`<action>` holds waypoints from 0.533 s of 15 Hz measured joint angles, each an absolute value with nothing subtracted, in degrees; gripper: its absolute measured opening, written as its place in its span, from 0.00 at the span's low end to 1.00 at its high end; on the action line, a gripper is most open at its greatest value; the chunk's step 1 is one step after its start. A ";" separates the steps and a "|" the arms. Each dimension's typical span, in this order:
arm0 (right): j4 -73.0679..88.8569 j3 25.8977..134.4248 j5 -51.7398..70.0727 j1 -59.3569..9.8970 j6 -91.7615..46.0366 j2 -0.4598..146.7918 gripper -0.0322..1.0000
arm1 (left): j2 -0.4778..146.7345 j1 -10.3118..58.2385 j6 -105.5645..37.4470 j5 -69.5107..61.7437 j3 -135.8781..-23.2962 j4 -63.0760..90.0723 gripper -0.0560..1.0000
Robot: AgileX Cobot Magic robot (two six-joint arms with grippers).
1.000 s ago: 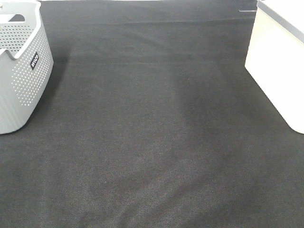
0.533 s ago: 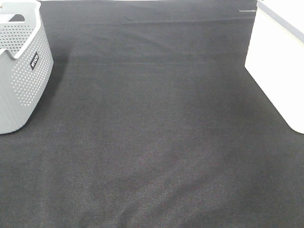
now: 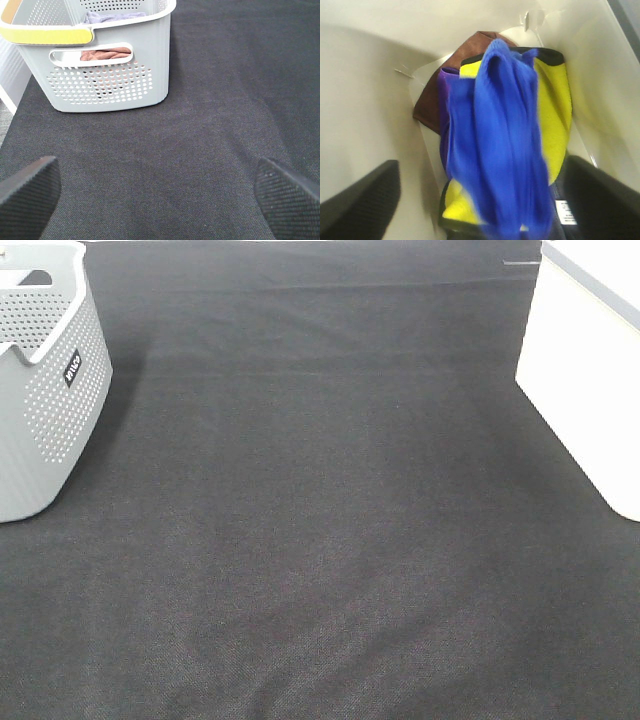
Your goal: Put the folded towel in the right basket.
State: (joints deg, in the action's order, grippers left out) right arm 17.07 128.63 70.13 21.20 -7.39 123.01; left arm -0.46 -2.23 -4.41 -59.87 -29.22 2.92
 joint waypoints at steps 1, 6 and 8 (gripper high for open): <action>17.07 128.63 70.07 21.20 -7.28 122.90 0.94 | -0.46 -2.23 -4.41 -59.87 -29.22 2.92 0.98; 15.30 128.63 70.07 14.27 -5.10 121.24 0.97 | -0.46 -2.23 -4.41 -59.87 -29.22 2.92 0.98; 11.12 128.63 70.07 5.96 -1.89 117.57 0.97 | -0.46 -2.23 -4.41 -59.87 -29.22 2.86 0.98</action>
State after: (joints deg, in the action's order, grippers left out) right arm 11.12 128.63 70.07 5.96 -1.89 117.57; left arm -0.46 -2.23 -4.41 -59.87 -29.22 2.86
